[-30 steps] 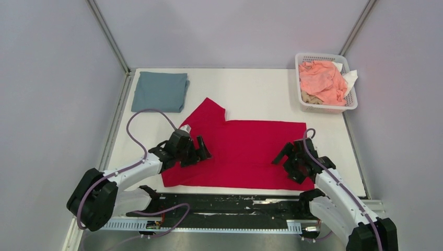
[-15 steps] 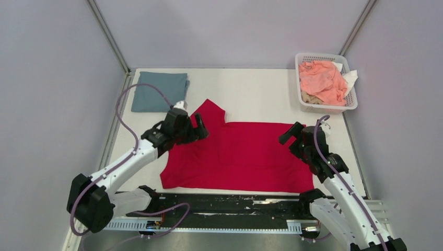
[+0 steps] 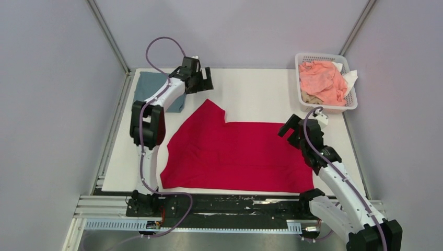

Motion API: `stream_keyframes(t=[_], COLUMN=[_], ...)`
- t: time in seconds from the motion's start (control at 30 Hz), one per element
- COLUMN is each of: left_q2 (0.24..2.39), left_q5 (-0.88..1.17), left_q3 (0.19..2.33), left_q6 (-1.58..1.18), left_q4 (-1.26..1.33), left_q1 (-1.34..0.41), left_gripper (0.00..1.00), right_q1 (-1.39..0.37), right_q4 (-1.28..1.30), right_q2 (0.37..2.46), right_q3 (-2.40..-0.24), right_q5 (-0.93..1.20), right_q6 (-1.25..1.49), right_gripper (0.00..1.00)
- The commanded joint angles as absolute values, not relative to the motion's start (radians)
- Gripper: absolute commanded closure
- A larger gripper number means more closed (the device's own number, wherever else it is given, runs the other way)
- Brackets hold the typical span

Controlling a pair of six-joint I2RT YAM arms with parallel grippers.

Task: Fold and stack the t-shirts
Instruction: Grab the side of the flattened tshirt furthest away from the robot with both arms

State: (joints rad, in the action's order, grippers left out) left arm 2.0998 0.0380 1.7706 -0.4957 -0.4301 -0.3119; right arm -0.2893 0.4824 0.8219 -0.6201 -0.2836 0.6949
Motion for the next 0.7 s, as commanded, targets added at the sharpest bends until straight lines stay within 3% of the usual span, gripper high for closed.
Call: stream_keyframes(t=[0.0, 0.37, 0.67], left_q2=[2.258, 2.422, 2.342], left_q5=[0.15, 0.314, 0.351], left_q3=[2.004, 2.035, 1.862], left_q6=[-0.386, -0.429, -0.447], left_q4=[-0.585, -0.568, -0.503], left_q1=[-0.291, -0.286, -0.304], left_gripper=[0.0, 0.0, 0.26], right_q1=[-0.286, -0.283, -0.284], right_q4=[0.4, 0.377, 0.372], right_q2=[0.863, 0.893, 0.876], right_q3=[-0.631, -0.622, -0.603], right_q5=[-0.288, -0.241, -0.248], right_q6=[0.643, 0.635, 0.638], right_gripper=[0.0, 0.0, 0.0])
